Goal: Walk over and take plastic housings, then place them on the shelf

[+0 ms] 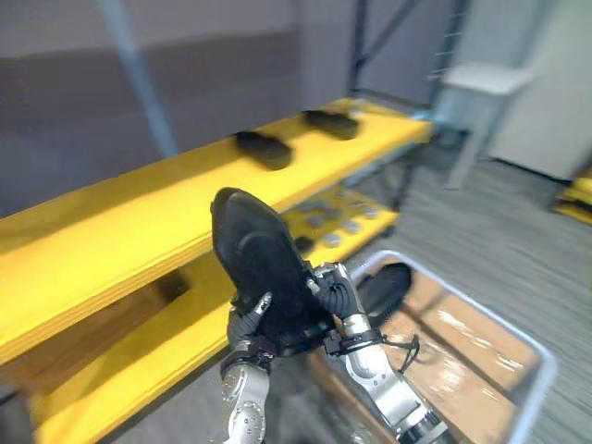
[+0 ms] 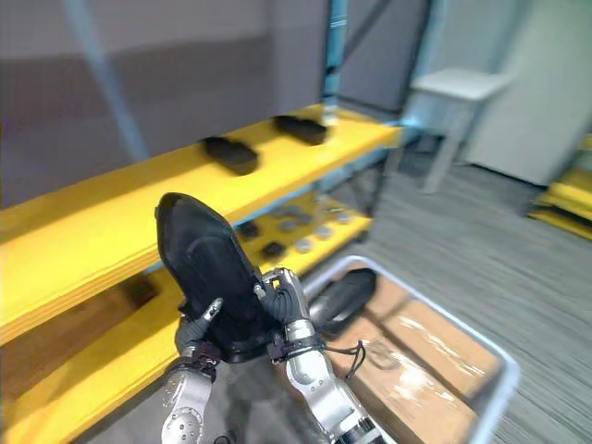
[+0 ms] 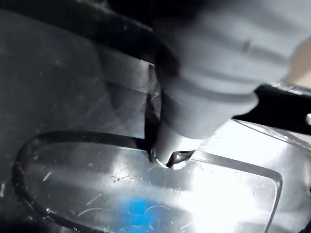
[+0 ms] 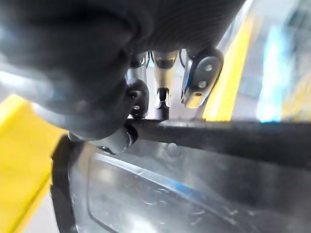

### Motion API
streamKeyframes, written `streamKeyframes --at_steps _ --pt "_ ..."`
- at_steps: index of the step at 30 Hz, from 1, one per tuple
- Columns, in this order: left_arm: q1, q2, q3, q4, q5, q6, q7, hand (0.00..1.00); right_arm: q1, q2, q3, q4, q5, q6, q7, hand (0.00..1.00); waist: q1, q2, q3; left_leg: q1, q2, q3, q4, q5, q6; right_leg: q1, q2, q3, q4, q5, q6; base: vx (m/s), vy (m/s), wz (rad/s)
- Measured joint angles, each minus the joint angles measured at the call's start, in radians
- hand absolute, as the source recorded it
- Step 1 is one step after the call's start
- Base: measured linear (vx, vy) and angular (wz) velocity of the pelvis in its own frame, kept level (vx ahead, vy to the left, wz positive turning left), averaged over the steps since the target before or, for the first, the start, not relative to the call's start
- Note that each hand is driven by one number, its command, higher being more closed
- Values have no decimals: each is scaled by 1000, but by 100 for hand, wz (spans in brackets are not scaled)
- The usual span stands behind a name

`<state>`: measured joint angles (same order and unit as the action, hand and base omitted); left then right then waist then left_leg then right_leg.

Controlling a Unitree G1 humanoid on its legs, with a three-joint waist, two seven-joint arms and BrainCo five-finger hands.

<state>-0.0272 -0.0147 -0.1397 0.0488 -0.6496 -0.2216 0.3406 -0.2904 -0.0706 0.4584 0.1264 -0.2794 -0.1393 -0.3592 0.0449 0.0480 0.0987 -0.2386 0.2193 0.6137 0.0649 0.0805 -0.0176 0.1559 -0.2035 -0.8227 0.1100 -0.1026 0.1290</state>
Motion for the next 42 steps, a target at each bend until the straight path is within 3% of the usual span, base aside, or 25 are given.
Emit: streamKeyframes --at_steps 2,3,4,5,6,7,8,9,11,13,14,16,18,19,20,21,25,30,35,42 --pt "44 12 17 -63 65 2 6 100 17 20 12 -25 9 -2 18 100 30 -7 3 -1 -45 -22 22 40 14 12 -71 -27 74 -39 30 210 146 73" --pt "64 19 24 -94 89 4 6 100 28 36 15 -32 21 -3 19 100 30 -20 7 4 -77 -26 47 19 31 21 -125 -38 138 -56 35 324 238 65" --pt "75 18 33 -114 134 10 7 100 34 43 15 -35 50 -4 28 100 17 -22 9 12 -123 -59 67 -16 55 15 -212 -28 277 -45 18 389 319 93" --pt "70 19 37 -121 169 15 7 100 33 42 9 -35 76 -2 34 100 5 -26 11 26 -153 -88 79 -32 74 -4 -279 7 417 -16 -27 333 314 114" --pt "64 26 39 -129 194 19 8 100 33 44 2 -36 89 -3 40 100 -5 -29 16 42 -174 -126 95 -55 88 -45 -327 80 551 49 -125 238 269 128" --pt "57 44 41 -144 234 22 9 100 33 54 -8 -37 105 -5 51 100 -22 -32 21 57 -188 -183 101 -85 93 -116 -335 224 704 105 -210 210 173 133" --pt "50 63 42 -153 262 22 12 100 32 64 -12 -38 118 -5 59 100 -33 -30 25 69 -191 -226 99 -93 95 -193 -281 359 799 51 -133 233 79 132" --pt "40 80 42 -153 273 23 12 100 36 72 -17 -38 131 -6 63 100 -39 -28 34 92 -196 -265 84 -94 97 -243 -214 463 841 4 -101 253 36 108" --pt "36 93 39 -154 290 22 12 100 45 77 -20 -43 153 -5 69 100 -49 -26 40 151 -218 -324 52 -86 96 -294 -127 553 772 -68 -69 291 16 110" --pt "34 107 35 -162 291 21 9 100 53 77 -23 -60 157 -5 73 100 -49 -29 38 191 -241 -354 32 -86 95 -318 -95 569 583 -83 -50 268 1 95" --pt "27 120 27 -173 290 17 1 100 66 76 -28 -86 157 -5 76 0 -57 -33 34 193 -258 -393 26 -86 95 -333 -64 605 436 -80 -46 235 -69 111" --pt "1 142 3 -174 288 17 -3 100 83 67 -50 -123 161 -5 87 0 -64 -35 33 192 -280 -459 17 -87 94 -343 -15 698 280 -74 -43 240 -117 115" --pt "-7 170 -2 -172 275 17 -26 100 100 70 -54 -163 182 -6 99 0 -56 -68 30 223 -327 -479 10 -94 86 -309 -22 691 141 109 -19 259 -169 66" --pt "1 170 -2 -171 268 17 -28 100 98 66 -54 -163 188 -6 105 0 -49 -60 26 228 -323 -475 11 -100 80 -285 -18 691 109 106 -12 249 -159 1" --pt "11 169 -2 -171 258 16 -37 100 98 64 -54 -172 194 -7 110 0 -44 -45 19 222 -300 -473 15 -111 65 -251 9 693 24 136 -19 204 -109 -26" --pt "8 169 -1 -171 253 14 -48 100 98 64 -54 -185 196 -14 115 0 -43 -47 19 214 -282 -474 20 -123 51 -226 32 686 -44 166 -28 204 -108 -19" --pt "-8 139 -21 -147 239 19 -64 100 107 44 -85 -201 216 -28 128 0 -79 -44 19 192 -258 -505 44 -133 38 -188 57 643 -116 186 -40 102 -86 15" --pt "-12 113 -56 -145 239 23 -64 100 143 28 -126 -269 216 -28 130 0 -83 -43 19 223 -252 -493 6 -132 35 -170 67 652 -136 185 -40 48 -24 -4" --pt "-46 91 -112 -143 242 39 -25 100 154 34 -186 -361 209 -26 88 0 -96 -42 18 255 -254 -456 -27 -132 35 -169 69 681 -136 185 -40 -7 30 -18" --pt "-166 10 -163 -61 318 79 6 100 227 87 -339 -472 249 -26 36 0 -144 -8 -11 261 -252 -409 -53 -132 35 -198 82 735 -137 188 -42 -3 12 -21"
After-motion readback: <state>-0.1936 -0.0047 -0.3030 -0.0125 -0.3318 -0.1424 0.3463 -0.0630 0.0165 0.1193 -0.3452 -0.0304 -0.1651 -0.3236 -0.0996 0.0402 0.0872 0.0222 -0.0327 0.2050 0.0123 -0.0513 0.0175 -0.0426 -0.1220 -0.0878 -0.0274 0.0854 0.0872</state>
